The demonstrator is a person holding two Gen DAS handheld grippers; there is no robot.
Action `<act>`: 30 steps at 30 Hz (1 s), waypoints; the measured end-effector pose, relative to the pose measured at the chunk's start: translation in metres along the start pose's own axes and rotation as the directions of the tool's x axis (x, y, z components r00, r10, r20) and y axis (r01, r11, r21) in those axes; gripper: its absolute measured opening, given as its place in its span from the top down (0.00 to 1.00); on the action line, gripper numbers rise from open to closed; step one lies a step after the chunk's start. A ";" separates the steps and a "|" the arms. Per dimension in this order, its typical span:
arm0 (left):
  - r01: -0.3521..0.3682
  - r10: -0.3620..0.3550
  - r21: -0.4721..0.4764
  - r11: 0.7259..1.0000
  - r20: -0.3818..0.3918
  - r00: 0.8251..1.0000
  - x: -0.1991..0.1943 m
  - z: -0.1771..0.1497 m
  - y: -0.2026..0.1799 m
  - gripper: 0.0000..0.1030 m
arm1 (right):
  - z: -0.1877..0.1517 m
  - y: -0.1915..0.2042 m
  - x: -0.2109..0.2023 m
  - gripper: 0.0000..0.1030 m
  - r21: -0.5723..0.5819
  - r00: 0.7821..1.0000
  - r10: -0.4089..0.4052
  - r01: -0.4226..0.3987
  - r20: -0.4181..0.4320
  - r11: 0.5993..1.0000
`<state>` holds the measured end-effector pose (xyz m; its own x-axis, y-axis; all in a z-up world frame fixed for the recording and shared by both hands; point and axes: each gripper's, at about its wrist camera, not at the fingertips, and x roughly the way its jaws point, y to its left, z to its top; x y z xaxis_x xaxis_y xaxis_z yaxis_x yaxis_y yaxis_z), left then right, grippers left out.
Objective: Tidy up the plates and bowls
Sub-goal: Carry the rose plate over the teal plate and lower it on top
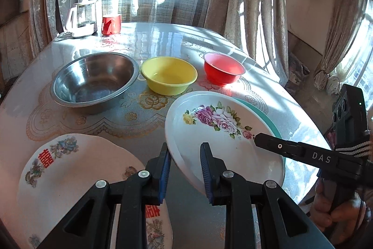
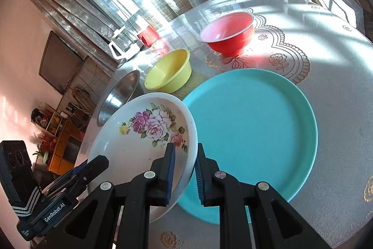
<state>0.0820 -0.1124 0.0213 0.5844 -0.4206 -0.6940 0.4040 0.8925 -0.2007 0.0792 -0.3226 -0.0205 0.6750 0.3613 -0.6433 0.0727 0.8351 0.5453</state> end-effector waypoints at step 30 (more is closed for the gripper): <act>0.006 0.005 0.070 0.998 -0.168 0.986 0.084 -0.002 -0.044 0.75 | 0.003 -0.051 0.001 0.83 -0.045 0.962 -0.269 0.271 0.057 0.961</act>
<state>0.1121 -0.1863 -0.0295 0.4597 -0.3823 -0.8015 0.4559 0.8762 -0.1564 0.0787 -0.3664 -0.0476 0.6715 0.0994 -0.7343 0.2202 0.9194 0.3258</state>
